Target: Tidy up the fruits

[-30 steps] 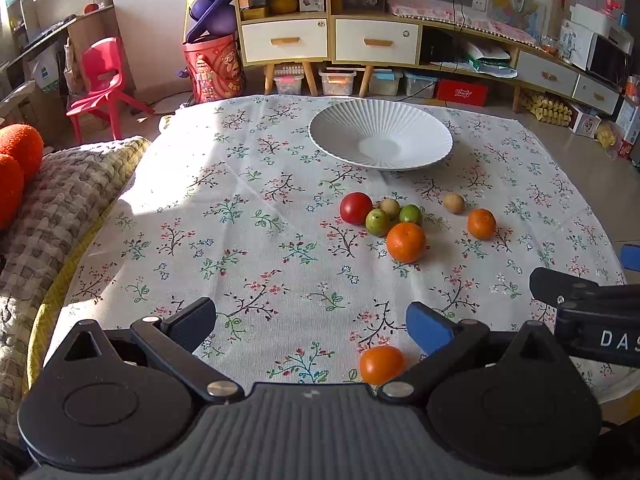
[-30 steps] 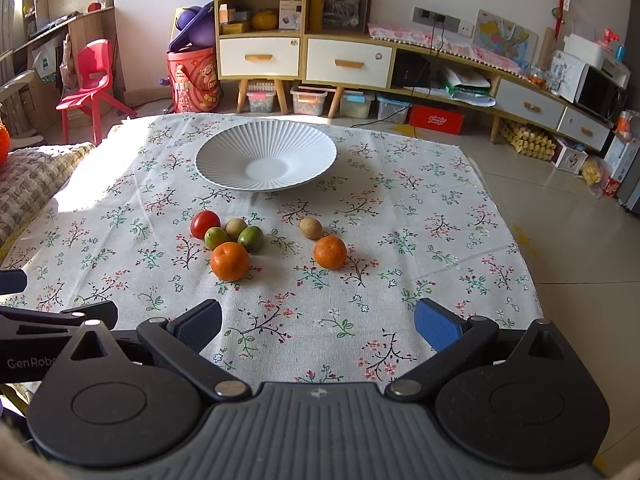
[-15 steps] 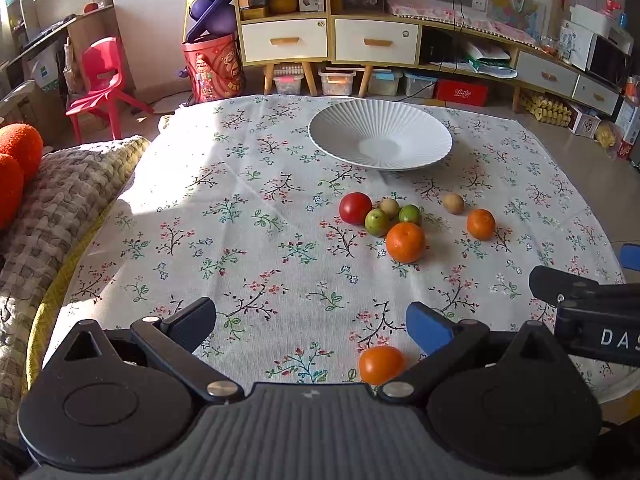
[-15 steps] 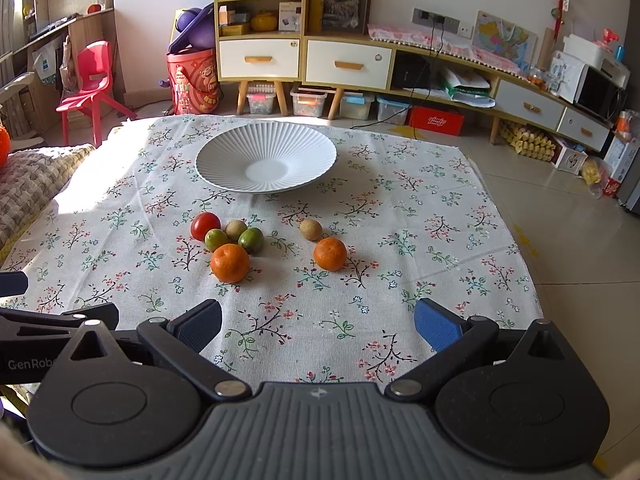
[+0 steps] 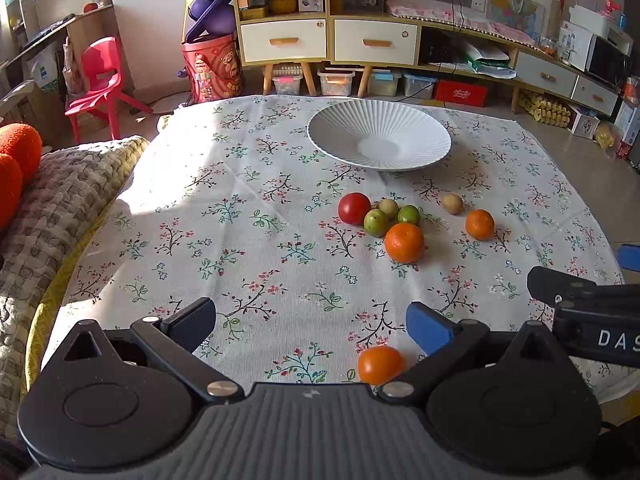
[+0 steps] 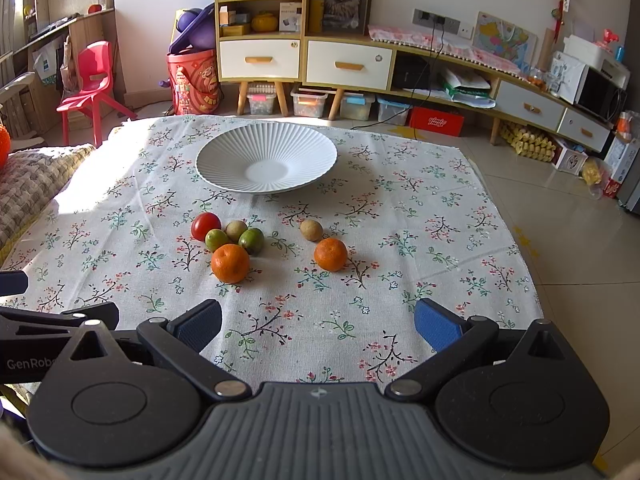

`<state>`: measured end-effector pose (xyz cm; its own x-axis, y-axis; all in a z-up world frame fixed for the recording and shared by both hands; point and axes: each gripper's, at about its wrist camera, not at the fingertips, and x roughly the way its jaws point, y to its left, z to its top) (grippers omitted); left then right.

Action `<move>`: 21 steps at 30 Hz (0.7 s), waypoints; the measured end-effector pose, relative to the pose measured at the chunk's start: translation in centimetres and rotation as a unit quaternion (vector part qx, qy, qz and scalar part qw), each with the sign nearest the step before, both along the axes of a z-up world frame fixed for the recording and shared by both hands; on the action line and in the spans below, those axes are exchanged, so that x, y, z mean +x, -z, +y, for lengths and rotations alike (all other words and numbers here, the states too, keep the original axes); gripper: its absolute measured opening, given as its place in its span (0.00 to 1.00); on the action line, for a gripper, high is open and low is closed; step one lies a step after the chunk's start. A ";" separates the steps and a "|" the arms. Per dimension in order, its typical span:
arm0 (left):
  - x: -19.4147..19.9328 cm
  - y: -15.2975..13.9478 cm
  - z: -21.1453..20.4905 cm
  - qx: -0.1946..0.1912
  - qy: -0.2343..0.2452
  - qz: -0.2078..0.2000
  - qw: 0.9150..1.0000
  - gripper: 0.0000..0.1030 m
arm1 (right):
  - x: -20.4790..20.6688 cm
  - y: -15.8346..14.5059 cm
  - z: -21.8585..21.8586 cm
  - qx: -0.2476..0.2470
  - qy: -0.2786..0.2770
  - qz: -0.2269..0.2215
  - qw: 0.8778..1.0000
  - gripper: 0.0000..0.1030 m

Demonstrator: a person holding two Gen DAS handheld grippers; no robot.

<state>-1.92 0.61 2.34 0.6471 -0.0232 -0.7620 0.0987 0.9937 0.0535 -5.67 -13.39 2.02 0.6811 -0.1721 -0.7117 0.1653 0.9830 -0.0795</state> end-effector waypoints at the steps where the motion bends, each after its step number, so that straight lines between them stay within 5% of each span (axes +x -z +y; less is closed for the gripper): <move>1: 0.0 0.0 0.0 0.000 0.000 0.000 1.000 0.89 | -0.1 0.0 0.0 -0.001 0.000 0.000 1.000 1.00; 21: 1.6 1.7 0.0 0.003 0.015 -0.005 1.000 0.89 | 1.2 1.6 -0.7 0.000 -0.009 -0.013 1.000 1.00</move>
